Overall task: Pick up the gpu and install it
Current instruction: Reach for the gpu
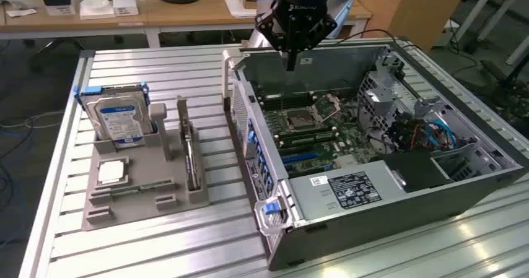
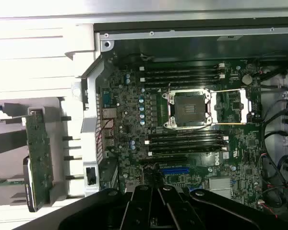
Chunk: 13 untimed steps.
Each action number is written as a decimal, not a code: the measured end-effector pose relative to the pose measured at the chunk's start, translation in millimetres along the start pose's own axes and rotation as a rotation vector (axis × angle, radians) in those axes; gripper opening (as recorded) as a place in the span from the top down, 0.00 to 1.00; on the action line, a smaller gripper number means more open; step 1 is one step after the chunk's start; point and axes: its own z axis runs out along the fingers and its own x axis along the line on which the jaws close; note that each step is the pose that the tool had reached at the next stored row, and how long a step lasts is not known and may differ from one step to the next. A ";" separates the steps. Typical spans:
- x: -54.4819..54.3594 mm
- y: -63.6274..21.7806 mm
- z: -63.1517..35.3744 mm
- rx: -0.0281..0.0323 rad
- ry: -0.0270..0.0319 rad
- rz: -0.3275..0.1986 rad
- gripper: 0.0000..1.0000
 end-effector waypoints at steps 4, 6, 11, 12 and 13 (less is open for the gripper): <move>2.9 -0.3 -0.1 0.0000 -0.0001 0.000 0.89; 6.2 -0.5 -0.2 0.0000 0.0000 0.000 0.89; 15.1 -1.1 -0.4 0.0000 0.0000 0.000 0.89; 16.6 -1.2 -0.5 0.0000 0.0000 0.000 0.89; 18.2 -1.4 -0.5 0.0000 0.0000 0.000 0.89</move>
